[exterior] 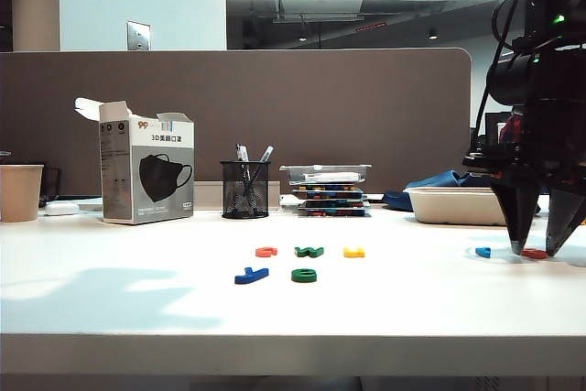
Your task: Select the appropriate letters from the row of letter magnets placed on the table to arrange into the word "yes".
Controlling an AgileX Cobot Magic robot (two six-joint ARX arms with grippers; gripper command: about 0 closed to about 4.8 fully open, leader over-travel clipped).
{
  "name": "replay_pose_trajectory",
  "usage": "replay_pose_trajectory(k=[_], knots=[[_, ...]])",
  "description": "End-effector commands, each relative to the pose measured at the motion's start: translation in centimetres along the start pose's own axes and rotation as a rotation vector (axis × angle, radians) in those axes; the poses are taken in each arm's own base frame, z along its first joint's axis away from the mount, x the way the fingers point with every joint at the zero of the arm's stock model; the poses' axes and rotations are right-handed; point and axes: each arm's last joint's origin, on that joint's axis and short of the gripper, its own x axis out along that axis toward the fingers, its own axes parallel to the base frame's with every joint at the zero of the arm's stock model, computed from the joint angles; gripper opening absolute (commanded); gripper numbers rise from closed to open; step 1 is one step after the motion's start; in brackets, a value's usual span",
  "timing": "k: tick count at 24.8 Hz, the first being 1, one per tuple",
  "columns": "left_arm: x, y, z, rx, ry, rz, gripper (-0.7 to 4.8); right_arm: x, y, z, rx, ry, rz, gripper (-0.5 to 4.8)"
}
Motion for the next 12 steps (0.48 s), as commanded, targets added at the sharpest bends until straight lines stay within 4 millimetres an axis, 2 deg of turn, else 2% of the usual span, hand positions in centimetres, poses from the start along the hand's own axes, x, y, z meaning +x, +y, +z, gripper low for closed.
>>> replay_pose_trajectory(k=[1,6,9,12], knots=[[-0.21,-0.05,0.11,0.002,-0.018,-0.007,-0.05,0.57,-0.03,-0.13,0.0,0.023,0.009,1.43],[-0.21,-0.05,0.11,0.003,-0.017,-0.007,-0.05,0.57,-0.02,-0.21,0.001,0.032,0.008,1.41],[-0.21,-0.05,0.11,0.003,-0.017,-0.007,-0.05,0.57,-0.02,-0.24,0.001,0.034,0.009,1.04],[-0.21,-0.05,0.11,0.003,-0.018,-0.007,-0.05,0.57,-0.02,-0.26,0.001,0.036,0.009,1.02]])
